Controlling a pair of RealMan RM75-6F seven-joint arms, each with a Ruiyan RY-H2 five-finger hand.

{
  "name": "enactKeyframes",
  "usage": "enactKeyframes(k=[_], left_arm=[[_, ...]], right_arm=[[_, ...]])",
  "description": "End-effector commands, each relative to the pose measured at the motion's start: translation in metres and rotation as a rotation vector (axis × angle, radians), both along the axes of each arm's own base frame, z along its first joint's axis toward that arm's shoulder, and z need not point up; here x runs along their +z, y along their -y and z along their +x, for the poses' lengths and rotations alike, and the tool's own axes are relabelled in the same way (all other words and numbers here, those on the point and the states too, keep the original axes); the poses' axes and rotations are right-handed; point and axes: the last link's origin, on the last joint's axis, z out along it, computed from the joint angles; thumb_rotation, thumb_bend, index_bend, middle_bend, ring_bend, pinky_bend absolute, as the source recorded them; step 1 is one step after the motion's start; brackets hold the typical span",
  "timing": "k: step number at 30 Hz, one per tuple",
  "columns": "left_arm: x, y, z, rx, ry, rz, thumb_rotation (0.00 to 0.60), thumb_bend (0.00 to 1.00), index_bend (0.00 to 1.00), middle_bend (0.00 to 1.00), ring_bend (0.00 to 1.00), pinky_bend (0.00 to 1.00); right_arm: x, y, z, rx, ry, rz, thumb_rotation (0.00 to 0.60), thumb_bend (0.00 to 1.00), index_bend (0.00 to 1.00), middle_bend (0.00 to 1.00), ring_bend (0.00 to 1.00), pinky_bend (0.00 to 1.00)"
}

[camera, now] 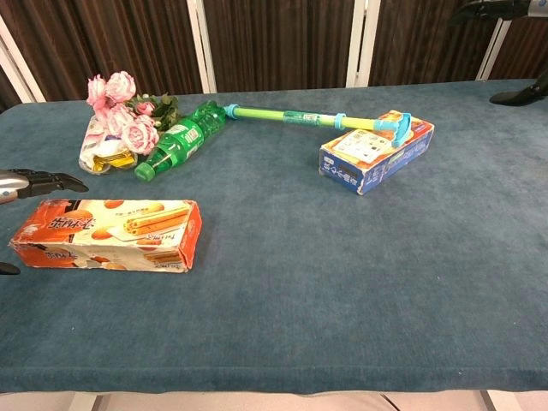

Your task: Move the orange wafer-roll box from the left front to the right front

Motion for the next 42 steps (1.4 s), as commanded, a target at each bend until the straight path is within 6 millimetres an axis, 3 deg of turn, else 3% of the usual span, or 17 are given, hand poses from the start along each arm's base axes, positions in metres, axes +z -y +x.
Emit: enactKeyframes(k=[1, 7, 9, 12, 16, 18, 22, 27, 30, 36, 42], left_arm=[[-0.006, -0.007, -0.002, -0.004, 0.011, 0.015, 0.600, 0.14, 0.00, 0.00, 0.00, 0.06], [-0.016, -0.010, -0.007, 0.016, 0.012, -0.021, 0.600, 0.14, 0.00, 0.01, 0.03, 0.24], [-0.018, -0.011, -0.005, 0.009, 0.040, -0.007, 0.600, 0.16, 0.08, 0.09, 0.15, 0.35], [-0.020, -0.013, -0.006, 0.008, 0.069, -0.006, 0.600, 0.19, 0.33, 0.33, 0.34, 0.51], [-0.020, -0.015, -0.004, 0.010, 0.120, -0.023, 0.600, 0.24, 0.54, 0.58, 0.54, 0.68], [-0.015, -0.016, 0.001, -0.011, 0.177, -0.005, 0.600, 0.26, 0.59, 0.64, 0.60, 0.74], [-0.001, -0.022, 0.022, -0.085, 0.268, 0.038, 0.600, 0.28, 0.61, 0.66, 0.63, 0.81], [0.012, -0.032, 0.063, -0.123, 0.345, 0.060, 0.600, 0.28, 0.60, 0.66, 0.64, 0.82], [0.011, -0.037, 0.087, -0.136, 0.361, 0.071, 0.600, 0.28, 0.61, 0.66, 0.64, 0.83], [0.003, -0.036, 0.109, -0.178, 0.322, 0.079, 0.600, 0.28, 0.61, 0.67, 0.64, 0.83], [0.010, -0.031, 0.118, -0.186, 0.357, 0.103, 0.600, 0.27, 0.59, 0.67, 0.64, 0.83]], right_arm=[[-0.001, 0.000, -0.002, -0.008, -0.007, 0.005, 0.600, 0.24, 0.00, 0.00, 0.00, 0.00], [-0.001, 0.002, -0.005, -0.017, -0.019, 0.004, 0.600, 0.24, 0.00, 0.00, 0.00, 0.00], [-0.003, 0.002, -0.005, -0.022, -0.027, 0.009, 0.600, 0.24, 0.00, 0.00, 0.00, 0.00], [-0.005, 0.002, -0.006, -0.028, -0.037, 0.016, 0.600, 0.24, 0.00, 0.00, 0.00, 0.00], [-0.007, 0.003, -0.007, -0.032, -0.034, 0.016, 0.600, 0.24, 0.00, 0.00, 0.00, 0.00], [-0.010, 0.002, -0.007, -0.025, -0.036, 0.022, 0.600, 0.24, 0.00, 0.00, 0.00, 0.00], [-0.023, 0.002, -0.002, -0.010, -0.015, 0.062, 0.600, 0.24, 0.00, 0.00, 0.00, 0.00], [-0.039, 0.005, 0.038, 0.052, 0.096, 0.144, 0.600, 0.24, 0.00, 0.00, 0.00, 0.00], [-0.052, 0.007, 0.077, 0.136, 0.135, 0.173, 0.600, 0.20, 0.00, 0.00, 0.00, 0.00], [-0.073, 0.002, 0.138, 0.176, 0.229, 0.273, 0.600, 0.12, 0.00, 0.00, 0.00, 0.00], [-0.081, -0.002, 0.156, 0.075, 0.286, 0.367, 0.587, 0.05, 0.00, 0.00, 0.00, 0.00]])
